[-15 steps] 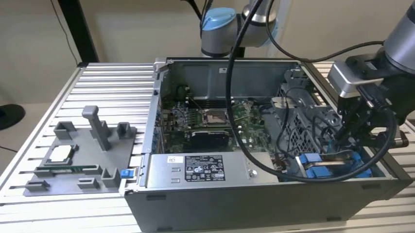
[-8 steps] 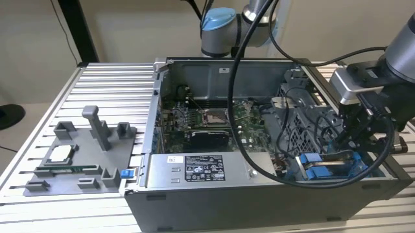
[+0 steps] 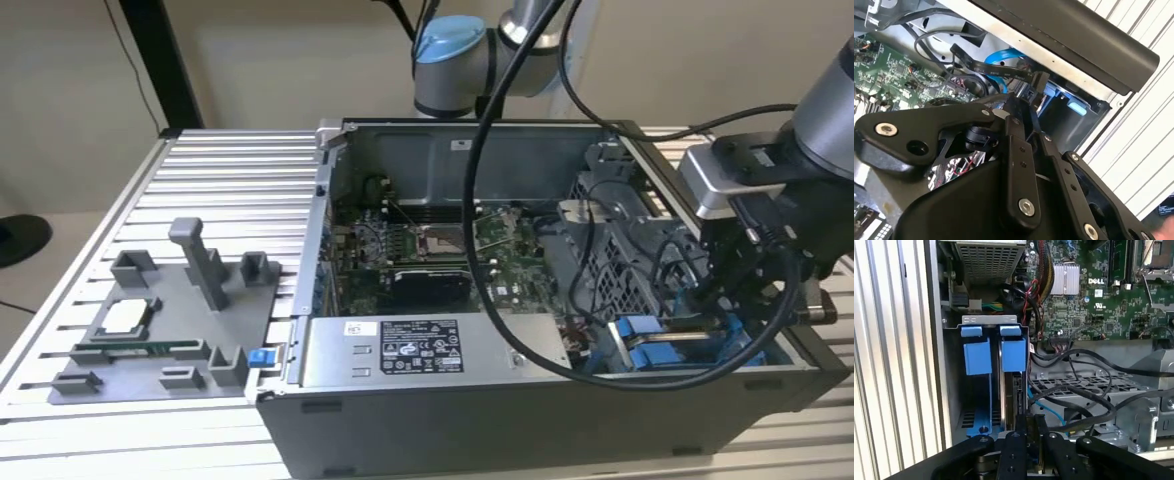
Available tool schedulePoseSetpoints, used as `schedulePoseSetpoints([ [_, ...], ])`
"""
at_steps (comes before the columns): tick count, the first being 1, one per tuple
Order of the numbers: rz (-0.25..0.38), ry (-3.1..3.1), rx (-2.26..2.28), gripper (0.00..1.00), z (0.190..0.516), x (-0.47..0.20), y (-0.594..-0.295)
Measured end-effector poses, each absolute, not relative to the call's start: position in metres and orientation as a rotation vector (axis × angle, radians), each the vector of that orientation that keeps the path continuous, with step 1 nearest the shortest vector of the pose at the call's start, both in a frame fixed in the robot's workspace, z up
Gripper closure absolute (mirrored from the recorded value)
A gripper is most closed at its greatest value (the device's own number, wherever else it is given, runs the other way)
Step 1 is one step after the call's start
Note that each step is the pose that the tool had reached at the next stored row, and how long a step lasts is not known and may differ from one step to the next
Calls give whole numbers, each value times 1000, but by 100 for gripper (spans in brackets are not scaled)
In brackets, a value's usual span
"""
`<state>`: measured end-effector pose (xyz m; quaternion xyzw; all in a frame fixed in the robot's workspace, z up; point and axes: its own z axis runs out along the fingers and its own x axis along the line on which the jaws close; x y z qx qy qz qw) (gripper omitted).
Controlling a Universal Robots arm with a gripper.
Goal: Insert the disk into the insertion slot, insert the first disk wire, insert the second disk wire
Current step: 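Insert the first disk wire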
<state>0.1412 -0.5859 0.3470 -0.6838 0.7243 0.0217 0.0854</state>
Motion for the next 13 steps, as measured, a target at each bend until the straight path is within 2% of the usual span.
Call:
schedulePoseSetpoints([
  [13,80,2168,-2044,100,343,144,-589],
])
